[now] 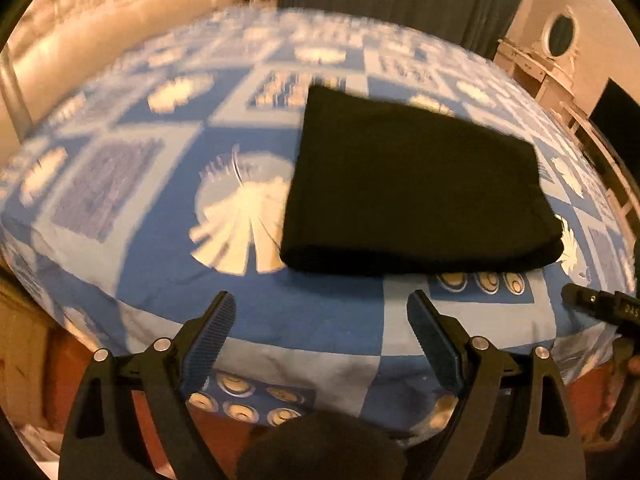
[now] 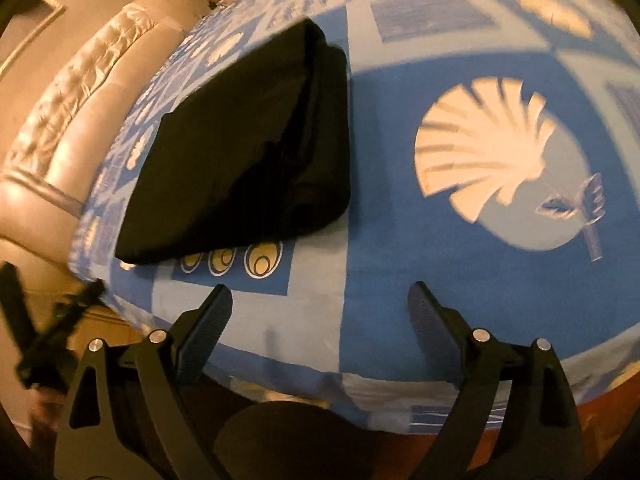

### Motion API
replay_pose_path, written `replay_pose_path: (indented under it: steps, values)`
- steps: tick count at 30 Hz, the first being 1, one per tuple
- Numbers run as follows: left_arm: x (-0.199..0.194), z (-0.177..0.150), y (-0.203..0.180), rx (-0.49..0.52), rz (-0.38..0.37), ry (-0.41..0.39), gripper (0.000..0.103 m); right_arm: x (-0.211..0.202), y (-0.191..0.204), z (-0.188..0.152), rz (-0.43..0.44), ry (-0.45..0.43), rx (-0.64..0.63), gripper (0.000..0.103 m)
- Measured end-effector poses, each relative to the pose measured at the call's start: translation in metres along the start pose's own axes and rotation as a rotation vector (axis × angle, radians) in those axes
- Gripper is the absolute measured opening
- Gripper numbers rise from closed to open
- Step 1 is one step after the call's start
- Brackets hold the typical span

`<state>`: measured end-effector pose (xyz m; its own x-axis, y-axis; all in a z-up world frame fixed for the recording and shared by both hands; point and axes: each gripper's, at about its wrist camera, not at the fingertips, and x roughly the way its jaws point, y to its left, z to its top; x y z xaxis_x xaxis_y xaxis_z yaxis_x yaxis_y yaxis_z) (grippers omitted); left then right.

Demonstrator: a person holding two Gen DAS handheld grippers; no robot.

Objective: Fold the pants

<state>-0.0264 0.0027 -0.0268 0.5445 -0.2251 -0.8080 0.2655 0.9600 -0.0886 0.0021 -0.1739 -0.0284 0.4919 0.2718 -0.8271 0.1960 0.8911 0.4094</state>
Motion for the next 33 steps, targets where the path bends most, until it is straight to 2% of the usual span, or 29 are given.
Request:
replay_pose_path:
  steps: [2, 6, 10, 15, 17, 22, 33]
  values:
    - [-0.017, 0.002, -0.005, 0.011, 0.018, -0.077, 0.086, -0.011, 0.011, -0.001, -0.033, -0.043, -0.037, 0.09]
    - [-0.031, 0.004, -0.013, 0.012, 0.041, -0.168, 0.086, -0.028, 0.034, -0.007, -0.083, -0.115, -0.115, 0.09]
    - [-0.027, 0.003, -0.021, 0.008, 0.082, -0.159, 0.086, -0.046, 0.046, -0.018, -0.101, -0.204, -0.165, 0.09]
    - [-0.02, -0.005, -0.028, 0.031, 0.096, -0.116, 0.086, -0.053, 0.061, -0.026, -0.111, -0.253, -0.22, 0.091]
    - [-0.023, -0.008, -0.028, 0.036, 0.101, -0.122, 0.086, -0.056, 0.065, -0.026, -0.116, -0.265, -0.241, 0.09]
    - [-0.031, -0.008, -0.022, 0.008, 0.106, -0.14, 0.086, -0.06, 0.07, -0.027, -0.08, -0.267, -0.233, 0.091]
    - [-0.037, -0.013, -0.017, -0.022, 0.103, -0.134, 0.086, -0.056, 0.079, -0.033, -0.073, -0.251, -0.256, 0.091]
